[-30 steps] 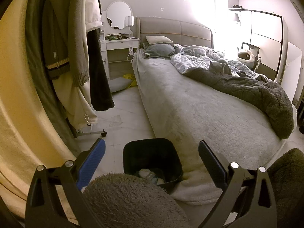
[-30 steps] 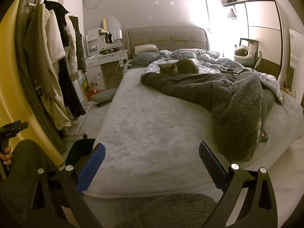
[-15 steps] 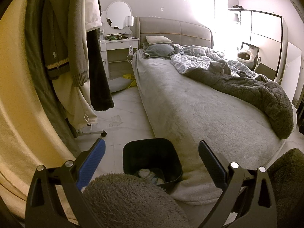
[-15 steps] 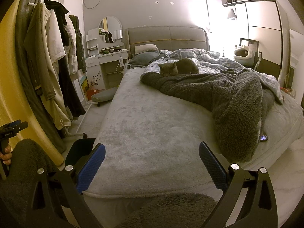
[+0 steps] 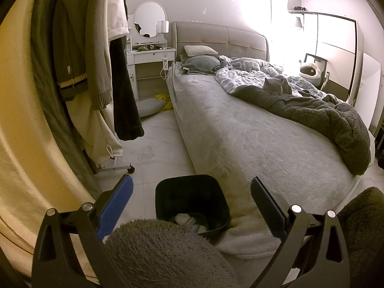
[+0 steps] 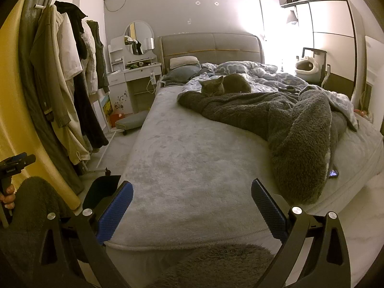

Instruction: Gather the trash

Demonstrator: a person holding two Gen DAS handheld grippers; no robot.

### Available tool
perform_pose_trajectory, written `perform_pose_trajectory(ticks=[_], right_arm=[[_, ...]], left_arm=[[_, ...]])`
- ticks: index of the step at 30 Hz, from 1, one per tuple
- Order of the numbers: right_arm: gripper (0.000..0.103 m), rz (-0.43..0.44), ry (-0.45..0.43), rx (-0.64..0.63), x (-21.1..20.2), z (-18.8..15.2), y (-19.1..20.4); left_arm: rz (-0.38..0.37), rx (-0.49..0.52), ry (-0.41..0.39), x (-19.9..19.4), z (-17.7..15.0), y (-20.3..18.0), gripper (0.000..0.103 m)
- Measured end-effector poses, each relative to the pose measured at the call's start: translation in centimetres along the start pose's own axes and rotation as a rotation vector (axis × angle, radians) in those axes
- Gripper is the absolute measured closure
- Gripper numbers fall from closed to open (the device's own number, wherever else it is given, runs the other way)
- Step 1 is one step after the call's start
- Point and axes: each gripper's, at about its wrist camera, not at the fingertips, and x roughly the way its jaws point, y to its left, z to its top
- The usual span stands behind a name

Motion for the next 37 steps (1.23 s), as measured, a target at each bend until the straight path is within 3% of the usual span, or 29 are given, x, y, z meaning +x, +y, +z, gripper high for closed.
perform_pose_trajectory(ticks=[37], right_arm=[[0.003, -0.002, 0.004, 0.003, 0.02, -0.1, 0.12]], left_arm=[[0.013, -0.008, 0.013, 0.24, -0.38, 0.03, 0.003]])
